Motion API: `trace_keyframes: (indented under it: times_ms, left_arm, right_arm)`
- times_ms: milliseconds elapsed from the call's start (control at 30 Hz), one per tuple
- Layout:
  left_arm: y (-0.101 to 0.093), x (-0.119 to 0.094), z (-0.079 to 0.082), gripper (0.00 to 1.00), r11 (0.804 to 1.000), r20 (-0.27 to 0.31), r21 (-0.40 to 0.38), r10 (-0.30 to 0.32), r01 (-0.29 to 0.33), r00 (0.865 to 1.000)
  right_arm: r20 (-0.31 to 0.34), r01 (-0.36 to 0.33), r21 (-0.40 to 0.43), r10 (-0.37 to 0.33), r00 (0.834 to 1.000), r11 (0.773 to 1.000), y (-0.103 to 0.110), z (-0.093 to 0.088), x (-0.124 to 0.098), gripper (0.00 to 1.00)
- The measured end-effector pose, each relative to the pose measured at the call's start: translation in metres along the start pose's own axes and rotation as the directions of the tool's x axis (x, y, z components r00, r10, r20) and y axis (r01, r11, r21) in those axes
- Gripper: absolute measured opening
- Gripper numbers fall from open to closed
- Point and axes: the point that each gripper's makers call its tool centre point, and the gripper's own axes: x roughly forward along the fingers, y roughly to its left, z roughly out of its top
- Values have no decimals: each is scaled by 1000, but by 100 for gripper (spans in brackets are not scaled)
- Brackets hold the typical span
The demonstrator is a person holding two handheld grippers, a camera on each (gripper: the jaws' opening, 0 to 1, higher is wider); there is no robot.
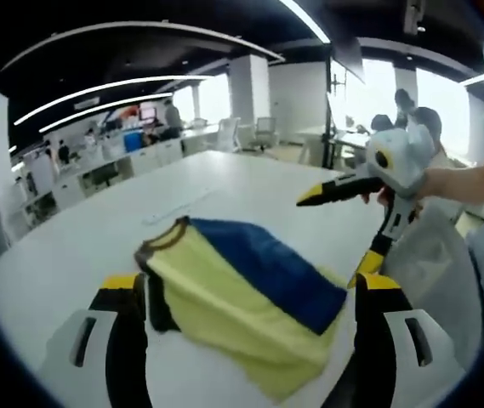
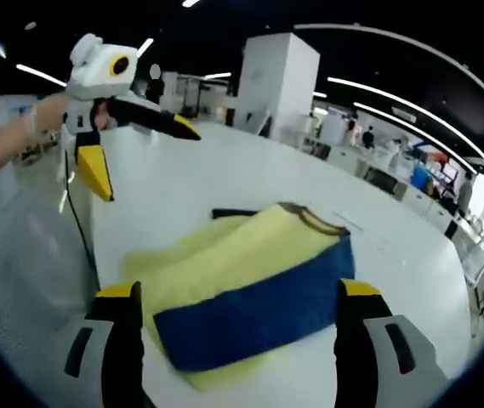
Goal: Fold the garment on the visible template until the final outline fits inside the template.
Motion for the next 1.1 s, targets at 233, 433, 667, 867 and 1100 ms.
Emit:
trace_keyframes:
  times_ms: [233,433,667,867,1100]
  left_arm:
    - [-6,-10,-6,99,1000,-29,4,22,-21,999]
    - [-15,-19,-4,96,999,-6,0,34,-34,999]
    - [-19,-32,1,96,998,20,-20,57,-56,998]
    - [-23,-34,-10,97,997,14,-53,51,-50,999]
    - [-29,-43,-20,96,992,18,-116,60,-58,998]
  right_arm:
    - [-18,-15,8,15,1000,1000,16,-9,-1,89]
    - [-38,-34,25,35,999,999,31,-17,0,82]
    - [-48,-82,39,84,995,996,48,-20,8,69]
    - [-61,-127,33,128,990,991,61,-23,17,61]
    - [-71,-171,56,175,982,984,75,-28,25,50]
